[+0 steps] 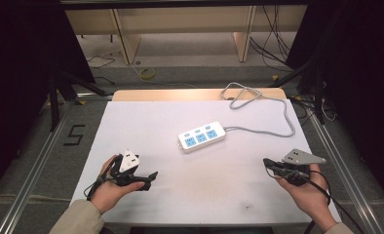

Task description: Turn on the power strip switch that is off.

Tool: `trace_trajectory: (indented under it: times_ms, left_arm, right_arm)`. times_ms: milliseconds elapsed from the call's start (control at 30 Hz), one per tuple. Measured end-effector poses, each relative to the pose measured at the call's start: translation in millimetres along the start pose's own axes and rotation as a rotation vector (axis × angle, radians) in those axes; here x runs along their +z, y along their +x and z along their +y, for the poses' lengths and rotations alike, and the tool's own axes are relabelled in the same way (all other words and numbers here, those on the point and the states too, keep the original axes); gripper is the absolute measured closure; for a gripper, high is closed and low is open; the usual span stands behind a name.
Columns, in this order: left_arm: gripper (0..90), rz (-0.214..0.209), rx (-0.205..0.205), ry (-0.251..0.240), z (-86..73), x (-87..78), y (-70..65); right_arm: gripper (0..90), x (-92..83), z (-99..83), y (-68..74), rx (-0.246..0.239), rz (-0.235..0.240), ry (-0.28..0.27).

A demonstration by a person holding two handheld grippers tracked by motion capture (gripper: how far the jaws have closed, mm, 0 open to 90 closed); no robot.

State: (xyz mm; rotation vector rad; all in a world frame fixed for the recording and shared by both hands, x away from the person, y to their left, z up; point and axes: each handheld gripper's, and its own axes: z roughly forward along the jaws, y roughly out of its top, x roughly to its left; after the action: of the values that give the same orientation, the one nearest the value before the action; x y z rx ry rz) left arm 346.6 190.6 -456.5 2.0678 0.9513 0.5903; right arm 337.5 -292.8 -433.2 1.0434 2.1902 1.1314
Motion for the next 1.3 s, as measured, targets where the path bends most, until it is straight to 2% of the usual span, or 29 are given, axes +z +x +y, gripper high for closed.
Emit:
trace_trajectory:
  times_ms: [1300]
  left_arm:
    - [12.2, -0.004, 0.002, 0.003, 0.5, 1.5, -0.4]
  right_arm:
    - [90.0, 42.5, 37.9, -0.1, 0.008, 0.024, 0.029]
